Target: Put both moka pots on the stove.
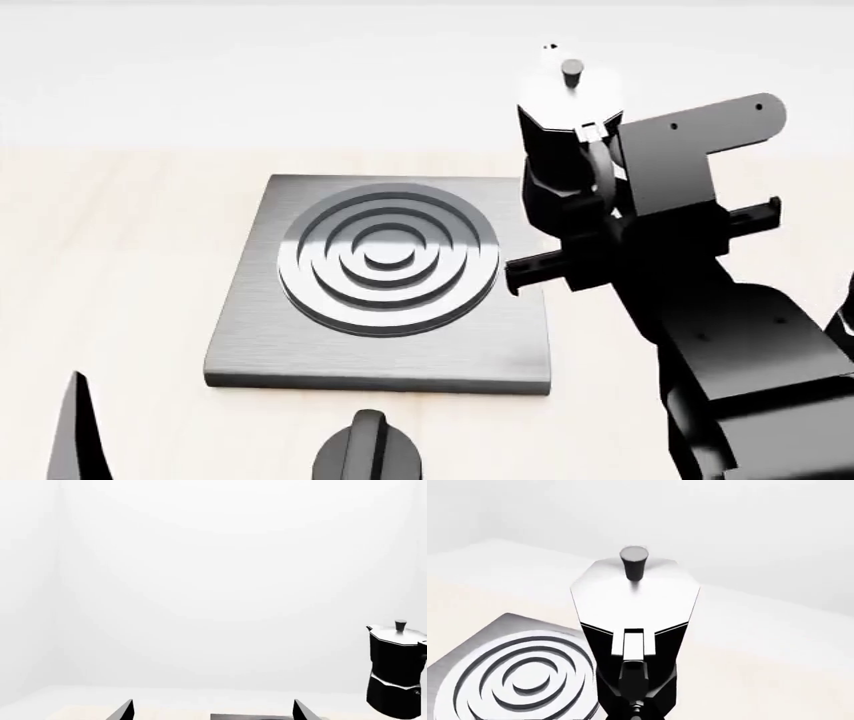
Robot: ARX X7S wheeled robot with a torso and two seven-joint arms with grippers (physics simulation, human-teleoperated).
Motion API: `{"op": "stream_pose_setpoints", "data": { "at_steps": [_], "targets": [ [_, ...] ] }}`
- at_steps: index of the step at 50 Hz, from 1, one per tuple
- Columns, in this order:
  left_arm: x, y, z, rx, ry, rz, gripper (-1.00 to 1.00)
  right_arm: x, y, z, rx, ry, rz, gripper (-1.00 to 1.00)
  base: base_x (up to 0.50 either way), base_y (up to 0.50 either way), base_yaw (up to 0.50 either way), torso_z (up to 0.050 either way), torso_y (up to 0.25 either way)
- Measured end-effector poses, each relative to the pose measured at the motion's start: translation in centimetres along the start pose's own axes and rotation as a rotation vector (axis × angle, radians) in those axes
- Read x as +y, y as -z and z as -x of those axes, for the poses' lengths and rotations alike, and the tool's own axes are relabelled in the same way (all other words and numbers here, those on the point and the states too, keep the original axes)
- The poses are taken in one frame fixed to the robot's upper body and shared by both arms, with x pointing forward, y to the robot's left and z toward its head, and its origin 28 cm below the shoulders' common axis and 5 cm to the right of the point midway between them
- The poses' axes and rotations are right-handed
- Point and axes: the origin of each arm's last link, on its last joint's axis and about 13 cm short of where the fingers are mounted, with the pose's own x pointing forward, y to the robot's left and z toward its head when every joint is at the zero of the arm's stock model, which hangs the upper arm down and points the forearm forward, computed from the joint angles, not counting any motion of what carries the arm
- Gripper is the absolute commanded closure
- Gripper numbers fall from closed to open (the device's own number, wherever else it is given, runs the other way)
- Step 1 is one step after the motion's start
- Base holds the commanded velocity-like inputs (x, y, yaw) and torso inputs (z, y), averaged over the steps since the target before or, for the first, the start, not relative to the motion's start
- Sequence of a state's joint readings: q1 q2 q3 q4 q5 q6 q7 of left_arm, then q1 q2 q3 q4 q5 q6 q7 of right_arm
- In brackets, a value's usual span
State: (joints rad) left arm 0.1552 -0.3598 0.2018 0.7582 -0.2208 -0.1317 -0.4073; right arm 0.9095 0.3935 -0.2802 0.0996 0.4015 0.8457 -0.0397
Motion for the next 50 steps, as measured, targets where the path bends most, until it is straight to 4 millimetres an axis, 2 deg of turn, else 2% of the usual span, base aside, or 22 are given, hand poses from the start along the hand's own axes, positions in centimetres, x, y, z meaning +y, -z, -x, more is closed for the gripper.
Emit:
{"op": "stream_pose_setpoints", "data": {
  "at_steps": [35,50],
  "targets": [
    [0.3,0.0,-0.1,-0.004,-0.005,-0.002,-1.00,6.3,0.2,-6.0,-0.028,-0.196,-0.044,1.00,0.00,0.00,0.00,0.000,0.001],
    [0.4,0.0,0.0,-0.007,-0.002,0.002,-1.00,8.4,0.5,-7.4,-0.012,-0.247,-0.090,1.00,0.00,0.00,0.00,0.000,0.001]
  ]
}}
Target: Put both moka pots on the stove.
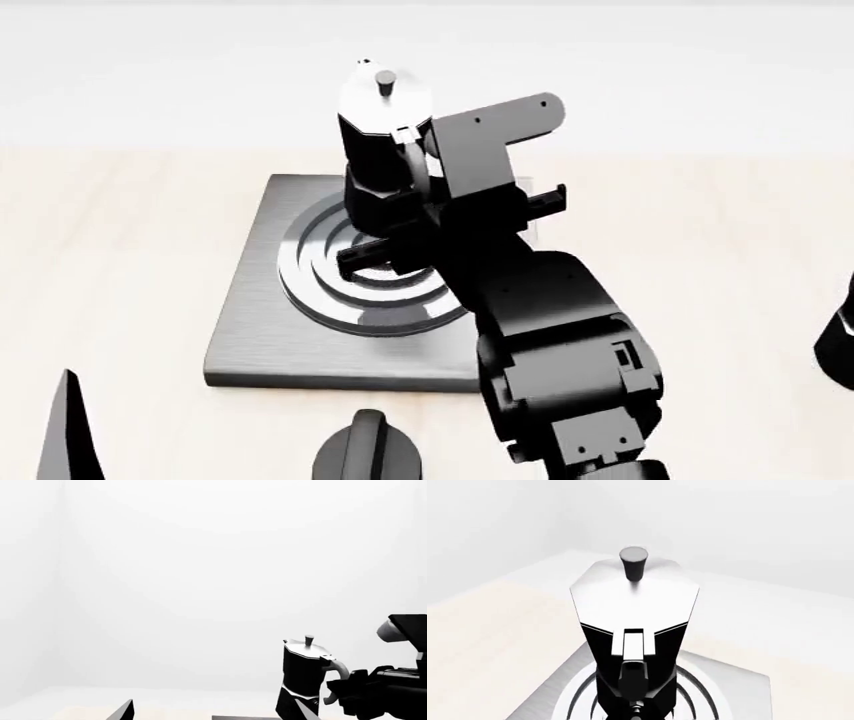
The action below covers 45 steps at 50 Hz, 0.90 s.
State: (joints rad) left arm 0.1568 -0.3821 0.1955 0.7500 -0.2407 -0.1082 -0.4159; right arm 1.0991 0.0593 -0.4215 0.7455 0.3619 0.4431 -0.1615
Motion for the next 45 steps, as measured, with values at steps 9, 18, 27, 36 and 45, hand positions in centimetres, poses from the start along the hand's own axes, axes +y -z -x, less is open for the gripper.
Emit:
{"op": "stream_pose_setpoints", "data": {
  "at_steps": [9,18,27,36,45],
  "targets": [
    [0.1,0.0,0.0,-0.001,0.003,0.006,-1.00,0.7,0.1,-0.9,0.014,-0.026,-0.018,1.00,0.00,0.00,0.00,0.000,0.001],
    [0.1,0.0,0.0,-0.002,0.005,0.005,-1.00,1.4,0.2,-1.6,0.025,-0.048,-0.021,1.00,0.00,0.00,0.00,0.000,-0.063],
    [0.2,0.1,0.0,-0.001,0.007,0.005,-1.00,1.6,0.6,-1.9,0.035,-0.055,-0.023,1.00,0.00,0.00,0.00,0.000,-0.140],
    [0.2,0.0,0.0,-0.004,0.006,0.009,-1.00,1.7,0.6,-2.0,0.028,-0.056,-0.023,1.00,0.00,0.00,0.00,0.000,-0.064],
    [0.2,0.0,0.0,-0.010,0.006,0.013,-1.00,1.7,0.7,-2.2,0.021,-0.057,-0.021,1.00,0.00,0.00,0.00,0.000,0.000]
  ]
}}
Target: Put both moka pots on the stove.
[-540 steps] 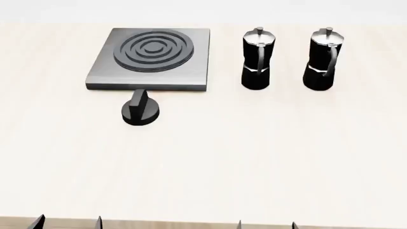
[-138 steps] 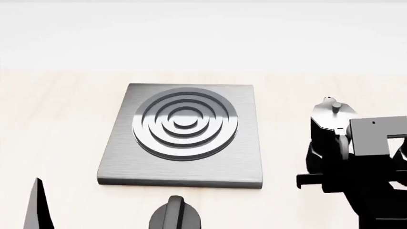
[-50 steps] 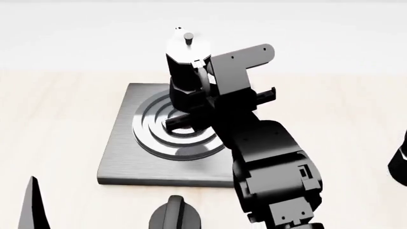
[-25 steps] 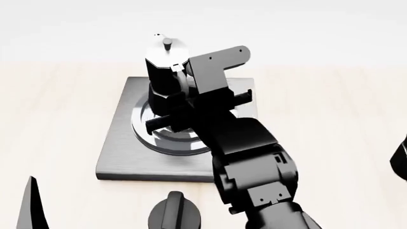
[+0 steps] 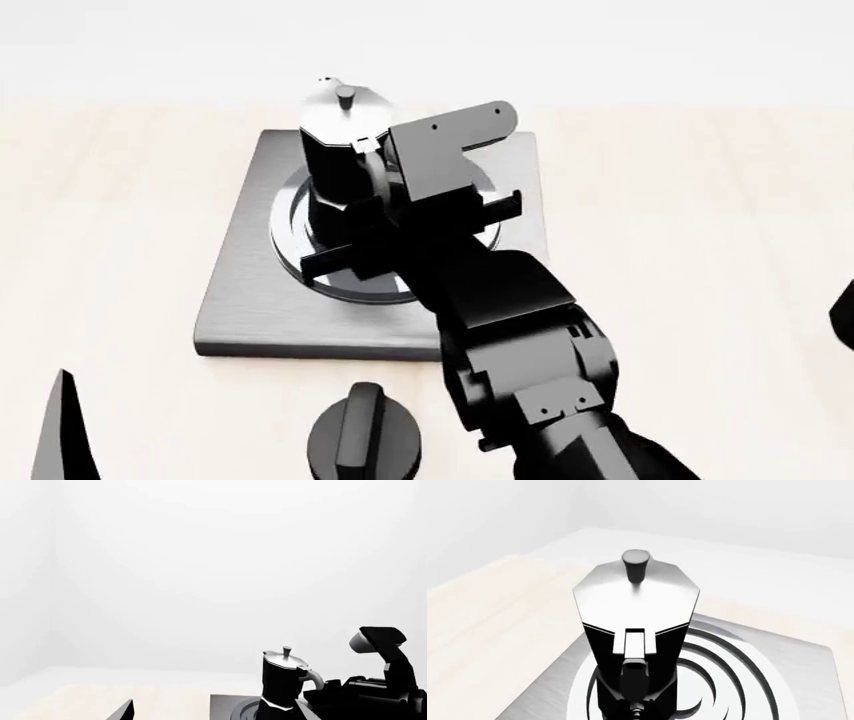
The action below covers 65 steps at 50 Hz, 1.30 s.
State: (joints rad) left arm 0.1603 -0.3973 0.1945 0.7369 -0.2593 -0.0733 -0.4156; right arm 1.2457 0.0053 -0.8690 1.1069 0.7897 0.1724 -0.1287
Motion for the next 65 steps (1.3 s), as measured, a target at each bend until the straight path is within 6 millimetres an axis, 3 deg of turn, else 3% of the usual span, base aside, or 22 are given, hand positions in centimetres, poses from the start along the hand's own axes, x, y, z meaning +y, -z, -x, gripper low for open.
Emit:
{"op": "stream_pose_setpoints", "data": {
  "at_steps": [5,6,18,26,44,65],
  "targets": [
    [0.0,0.0,0.0,-0.002,0.000,0.001,-1.00,0.0,0.1,-0.1,-0.003,-0.001,0.002,1.00,0.00,0.00,0.00,0.000,0.000],
    [0.0,0.0,0.0,-0.002,0.000,0.001,-1.00,0.0,0.1,-0.1,-0.004,-0.001,0.003,-1.00,0.00,0.00,0.00,0.000,0.000],
    [0.0,0.0,0.0,-0.003,0.001,0.002,-1.00,0.1,0.3,0.3,-0.021,0.002,0.006,-1.00,0.00,0.00,0.00,0.000,0.000],
    [-0.1,0.0,0.1,-0.004,0.003,0.003,-1.00,0.3,0.2,1.8,-0.078,-0.005,0.004,-1.00,0.00,0.00,0.00,0.000,0.000],
    [-0.2,0.0,0.1,-0.005,0.007,0.003,-1.00,0.9,-0.5,10.2,-0.267,-0.011,0.047,-1.00,0.00,0.00,0.00,0.000,0.000],
    [-0.3,-0.2,0.2,-0.012,0.015,0.003,-1.00,-2.1,-0.7,18.4,-0.412,0.192,0.133,-1.00,0.00,0.00,0.00,0.000,0.000]
  ]
}}
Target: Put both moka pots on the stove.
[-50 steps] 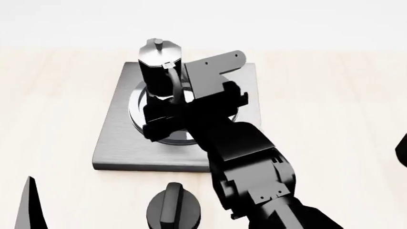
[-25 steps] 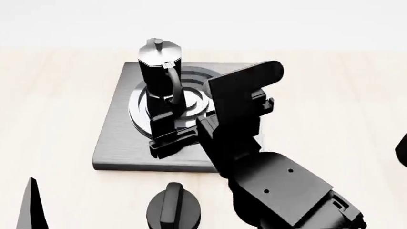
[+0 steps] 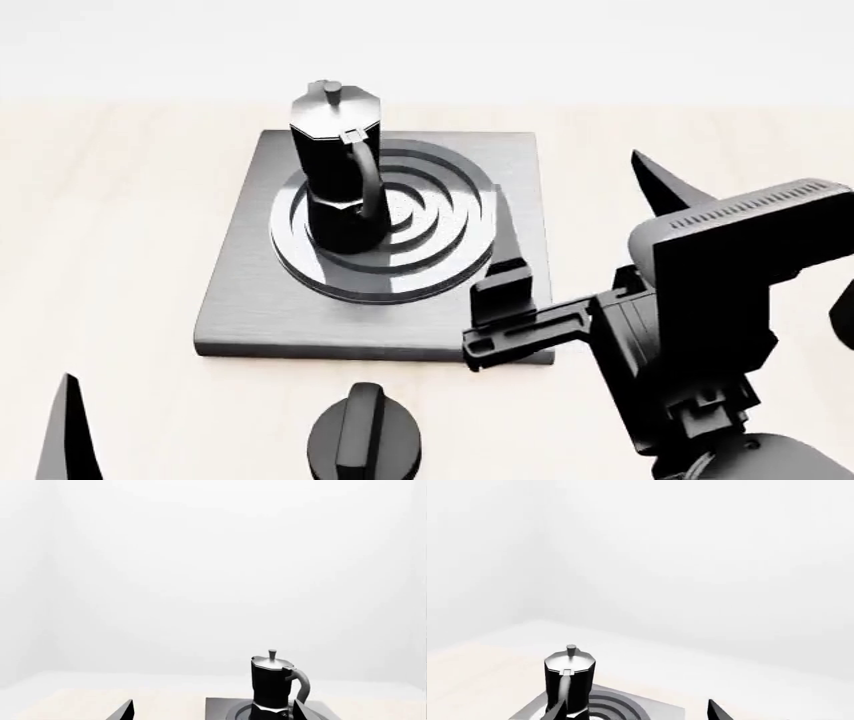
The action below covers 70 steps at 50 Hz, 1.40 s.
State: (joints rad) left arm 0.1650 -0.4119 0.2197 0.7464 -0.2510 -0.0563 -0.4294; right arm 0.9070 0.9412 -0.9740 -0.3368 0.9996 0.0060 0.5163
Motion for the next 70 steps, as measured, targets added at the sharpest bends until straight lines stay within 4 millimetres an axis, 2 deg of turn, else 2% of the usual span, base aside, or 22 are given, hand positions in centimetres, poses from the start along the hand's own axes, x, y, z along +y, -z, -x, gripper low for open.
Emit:
{"op": "stream_pose_setpoints", "data": {
  "at_steps": [19,32,46,70],
  "targets": [
    [-0.1,0.1,0.1,-0.003,0.009,0.000,-1.00,-5.4,-2.1,4.4,0.013,0.276,0.173,-1.00,0.00,0.00,0.00,0.000,0.000],
    [-0.2,0.1,0.1,-0.003,0.011,0.000,-1.00,-7.9,-2.9,6.1,0.061,0.407,0.255,-1.00,0.00,0.00,0.00,0.000,0.000],
    [-0.1,0.0,0.1,-0.006,0.008,0.000,-1.00,-9.9,-3.0,5.5,0.141,0.489,0.292,-1.00,0.00,0.00,0.00,0.000,0.000],
    [0.0,0.1,0.1,-0.009,0.013,0.000,-1.00,-14.7,-2.7,3.8,0.315,0.572,0.285,-1.00,0.00,0.00,0.00,0.000,0.000]
  ]
}}
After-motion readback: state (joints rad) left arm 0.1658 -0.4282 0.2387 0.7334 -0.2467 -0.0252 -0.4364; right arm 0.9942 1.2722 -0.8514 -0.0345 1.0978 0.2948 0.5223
